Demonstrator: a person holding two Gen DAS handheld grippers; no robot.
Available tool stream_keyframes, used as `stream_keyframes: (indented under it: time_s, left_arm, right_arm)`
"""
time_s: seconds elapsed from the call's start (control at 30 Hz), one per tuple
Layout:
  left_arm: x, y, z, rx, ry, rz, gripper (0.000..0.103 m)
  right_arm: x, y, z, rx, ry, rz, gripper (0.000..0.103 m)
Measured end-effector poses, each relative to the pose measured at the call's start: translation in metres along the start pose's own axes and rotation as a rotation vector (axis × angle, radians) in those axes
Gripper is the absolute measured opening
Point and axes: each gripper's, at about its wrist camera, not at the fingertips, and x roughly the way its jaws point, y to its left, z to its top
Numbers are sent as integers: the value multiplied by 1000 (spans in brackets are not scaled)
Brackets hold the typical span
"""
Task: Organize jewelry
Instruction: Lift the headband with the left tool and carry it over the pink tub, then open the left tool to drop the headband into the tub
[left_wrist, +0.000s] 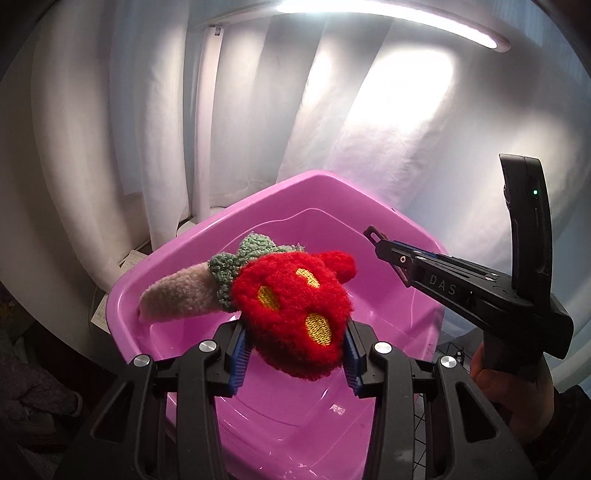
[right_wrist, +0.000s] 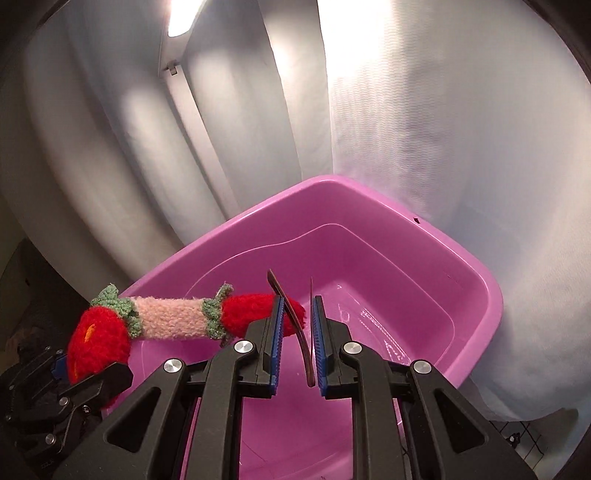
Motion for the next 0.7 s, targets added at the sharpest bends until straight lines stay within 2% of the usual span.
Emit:
stream_keyframes:
  time_s: [0.37,0.57,0.6,0.67,0.7]
  left_arm:
    - [51,7,-6,-81,178,19,41]
    - [63,9,-8,-94,227,55,47]
    - [64,9,-8,-95,229,62,48]
    - [62,9,-8,-98,223,67,58]
    - [61,9,-7,-98,216,78,67]
  right_arm:
    - [46,-7,7,31,176,-56,15]
    - [69,-12,7,52,249,-74,21]
    - [70,-12,7,56,252,-77,23]
    - [70,-9,7,44,251,-89,26]
    - [70,-7,7,36,250,-88,34]
